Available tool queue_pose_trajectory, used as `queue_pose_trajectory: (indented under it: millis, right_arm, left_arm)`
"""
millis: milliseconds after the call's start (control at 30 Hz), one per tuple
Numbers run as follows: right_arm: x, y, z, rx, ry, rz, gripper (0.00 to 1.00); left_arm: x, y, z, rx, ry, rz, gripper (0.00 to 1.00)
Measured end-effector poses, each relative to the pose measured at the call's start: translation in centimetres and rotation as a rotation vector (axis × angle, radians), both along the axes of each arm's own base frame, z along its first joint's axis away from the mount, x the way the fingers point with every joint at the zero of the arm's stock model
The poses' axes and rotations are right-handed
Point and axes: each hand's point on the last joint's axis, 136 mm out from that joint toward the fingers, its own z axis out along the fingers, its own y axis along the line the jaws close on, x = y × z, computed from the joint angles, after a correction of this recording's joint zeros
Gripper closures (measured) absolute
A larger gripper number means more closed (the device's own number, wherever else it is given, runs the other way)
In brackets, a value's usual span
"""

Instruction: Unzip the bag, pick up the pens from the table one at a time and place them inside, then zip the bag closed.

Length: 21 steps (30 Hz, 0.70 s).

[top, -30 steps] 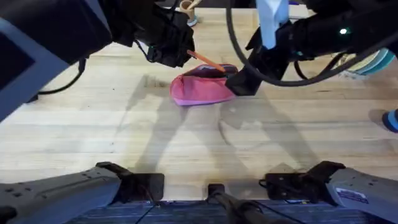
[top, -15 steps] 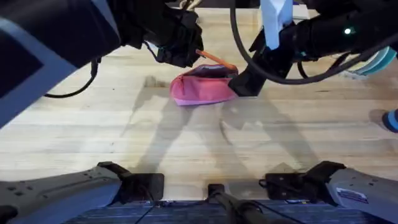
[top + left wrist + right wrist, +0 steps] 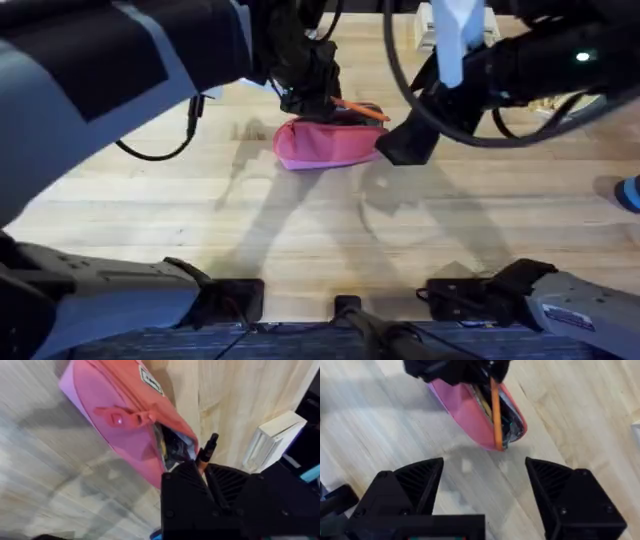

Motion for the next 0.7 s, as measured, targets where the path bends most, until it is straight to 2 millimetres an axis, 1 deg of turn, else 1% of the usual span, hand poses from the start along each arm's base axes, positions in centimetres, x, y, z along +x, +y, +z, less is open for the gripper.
queue_pose_trajectory:
  millis: [67,100,200,333,433,700]
  right_arm:
    - [-0.2,-0.1,0.6,0.009,-0.018,0.0,0.003]
    - [-0.4,-0.2,1.2,0.02,-0.037,0.0,0.003]
    - [-0.6,-0.3,1.5,0.025,-0.047,0.0,0.003]
    - [-0.6,-0.3,1.6,0.027,-0.05,0.0,0.004]
    - [-0.6,-0.3,1.6,0.027,-0.05,0.0,0.004]
    - [-0.6,-0.3,1.6,0.027,-0.05,0.0,0.004]
  left_arm:
    - [0.0,-0.3,0.1,-0.011,0.003,0.014,0.957]
    - [-0.2,-0.5,-0.1,-0.019,0.018,0.036,0.957]
    - [-0.2,-0.6,-0.9,-0.019,0.048,0.063,0.957]
    - [-0.1,-0.6,-2.5,-0.016,0.105,0.114,0.957]
    - [0.0,-0.6,-3.3,-0.013,0.131,0.15,0.957]
    - [0.2,-0.2,-3.7,0.001,0.135,0.193,0.957]
